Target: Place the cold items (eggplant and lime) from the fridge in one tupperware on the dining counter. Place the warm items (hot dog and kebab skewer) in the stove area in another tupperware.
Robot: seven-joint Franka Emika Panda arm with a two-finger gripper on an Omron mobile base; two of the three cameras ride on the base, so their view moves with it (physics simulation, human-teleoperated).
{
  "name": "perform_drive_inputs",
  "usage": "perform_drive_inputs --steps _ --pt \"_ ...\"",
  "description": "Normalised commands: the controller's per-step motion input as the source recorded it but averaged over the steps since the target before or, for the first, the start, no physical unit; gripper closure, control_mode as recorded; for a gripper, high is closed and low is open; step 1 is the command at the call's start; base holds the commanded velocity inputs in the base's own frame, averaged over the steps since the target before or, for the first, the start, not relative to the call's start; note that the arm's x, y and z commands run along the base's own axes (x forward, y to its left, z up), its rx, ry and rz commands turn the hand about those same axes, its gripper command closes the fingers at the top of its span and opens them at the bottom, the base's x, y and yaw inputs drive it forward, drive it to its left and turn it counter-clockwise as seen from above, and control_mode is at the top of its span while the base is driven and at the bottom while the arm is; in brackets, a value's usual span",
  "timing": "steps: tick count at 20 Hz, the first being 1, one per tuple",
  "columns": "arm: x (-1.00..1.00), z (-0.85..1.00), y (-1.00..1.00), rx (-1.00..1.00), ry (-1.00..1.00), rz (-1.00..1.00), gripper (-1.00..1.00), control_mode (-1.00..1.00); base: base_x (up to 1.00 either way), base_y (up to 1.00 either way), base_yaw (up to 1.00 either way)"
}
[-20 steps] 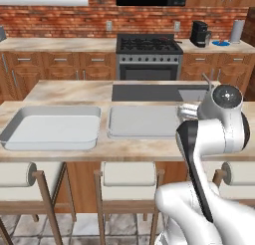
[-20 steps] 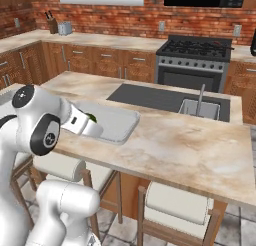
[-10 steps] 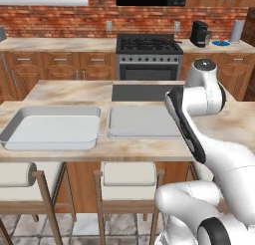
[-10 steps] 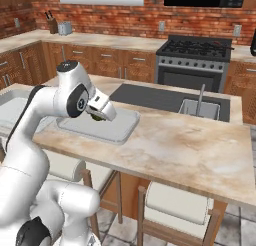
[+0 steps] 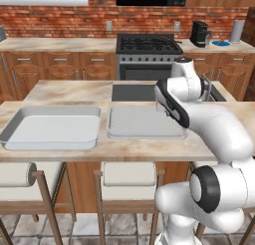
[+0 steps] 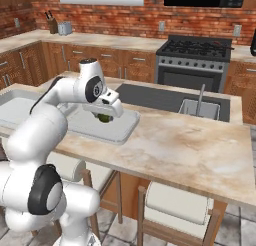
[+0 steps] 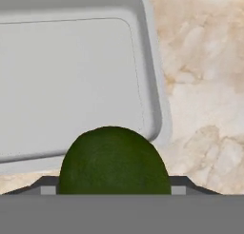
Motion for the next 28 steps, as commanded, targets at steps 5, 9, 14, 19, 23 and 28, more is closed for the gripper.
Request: perform_drive_inputs --steps 5,9,14,19,23,28 --pt "0.46 -0.47 0.0 0.0 0.04 0.09 1.0 -1.0 0.0 0.0 0.0" --pt "0.44 -0.46 0.0 0.0 0.0 0.1 1.0 -1.0 0.0 0.0 0.0" --pt "0.41 -0.35 -0.02 0.01 0.0 0.09 1.0 -1.0 0.0 0.0 0.0" --pt "0.4 -0.23 -0.02 0.01 0.0 0.06 1.0 -1.0 0.0 0.0 0.0" --pt "0.3 -0.22 -0.12 0.04 0.0 0.06 1.0 -1.0 0.0 0.0 0.0" --pt "0.16 -0.23 -0.12 0.02 0.0 0.05 1.0 -1.0 0.0 0.0 0.0"
